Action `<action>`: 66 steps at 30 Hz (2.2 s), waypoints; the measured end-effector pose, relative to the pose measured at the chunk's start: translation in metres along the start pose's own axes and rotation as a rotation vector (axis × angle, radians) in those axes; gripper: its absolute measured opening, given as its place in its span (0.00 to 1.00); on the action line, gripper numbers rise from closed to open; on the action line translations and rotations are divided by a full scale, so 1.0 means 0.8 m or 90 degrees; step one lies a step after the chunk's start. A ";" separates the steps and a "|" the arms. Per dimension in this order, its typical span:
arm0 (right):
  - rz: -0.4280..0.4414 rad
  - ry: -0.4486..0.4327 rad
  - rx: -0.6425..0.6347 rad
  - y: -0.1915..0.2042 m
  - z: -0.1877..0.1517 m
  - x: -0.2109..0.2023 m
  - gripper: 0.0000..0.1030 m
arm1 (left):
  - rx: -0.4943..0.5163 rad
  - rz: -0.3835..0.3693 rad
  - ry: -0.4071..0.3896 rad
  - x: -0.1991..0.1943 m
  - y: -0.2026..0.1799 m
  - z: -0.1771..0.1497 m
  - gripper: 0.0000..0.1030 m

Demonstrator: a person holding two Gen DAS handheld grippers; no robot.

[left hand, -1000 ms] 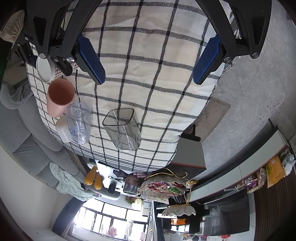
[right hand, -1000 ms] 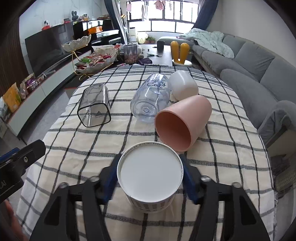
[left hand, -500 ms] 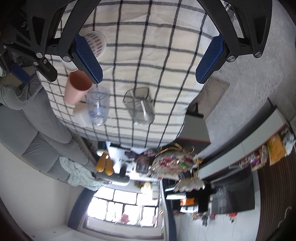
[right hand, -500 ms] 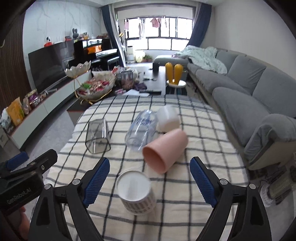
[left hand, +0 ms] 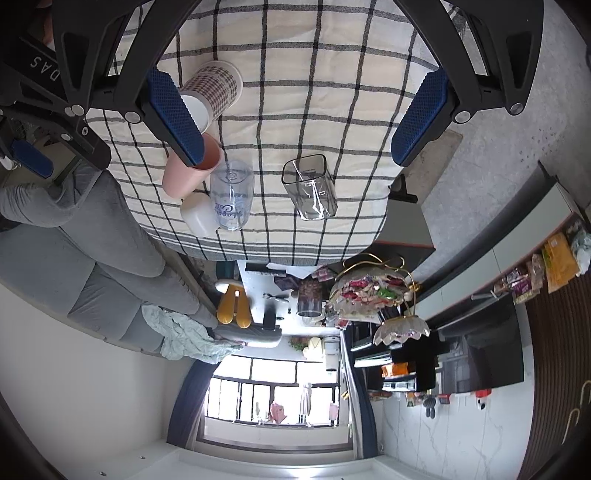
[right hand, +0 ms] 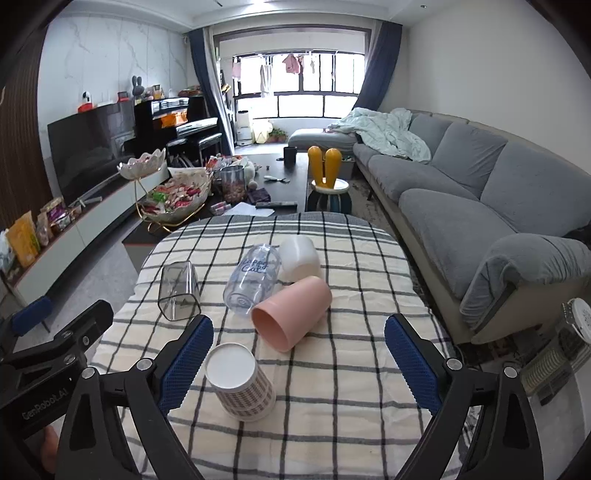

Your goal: Flip cup upside down

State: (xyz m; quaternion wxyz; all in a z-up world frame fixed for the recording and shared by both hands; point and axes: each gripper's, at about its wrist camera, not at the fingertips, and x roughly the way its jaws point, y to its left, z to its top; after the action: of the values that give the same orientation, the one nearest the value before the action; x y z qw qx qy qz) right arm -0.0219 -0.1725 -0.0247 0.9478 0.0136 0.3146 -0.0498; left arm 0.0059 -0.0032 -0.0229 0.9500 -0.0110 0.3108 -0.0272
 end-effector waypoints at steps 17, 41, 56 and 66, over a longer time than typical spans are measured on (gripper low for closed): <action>-0.010 -0.013 0.024 -0.014 0.001 -0.018 0.92 | 0.007 0.031 -0.035 -0.020 -0.002 0.001 1.00; -0.005 -0.011 0.020 -0.012 0.004 -0.022 0.93 | -0.003 0.018 -0.031 -0.022 0.000 -0.002 1.00; -0.003 -0.009 0.019 -0.012 0.003 -0.023 0.93 | -0.004 0.017 -0.032 -0.022 0.000 -0.002 1.00; -0.004 -0.011 0.019 -0.012 0.003 -0.024 0.93 | -0.004 0.015 -0.027 -0.019 -0.001 -0.003 1.00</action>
State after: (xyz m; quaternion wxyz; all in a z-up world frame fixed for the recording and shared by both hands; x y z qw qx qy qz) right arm -0.0369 -0.1807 -0.0117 0.9501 0.0262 0.3056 -0.0574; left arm -0.0081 -0.0033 -0.0159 0.9565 -0.0107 0.2911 -0.0152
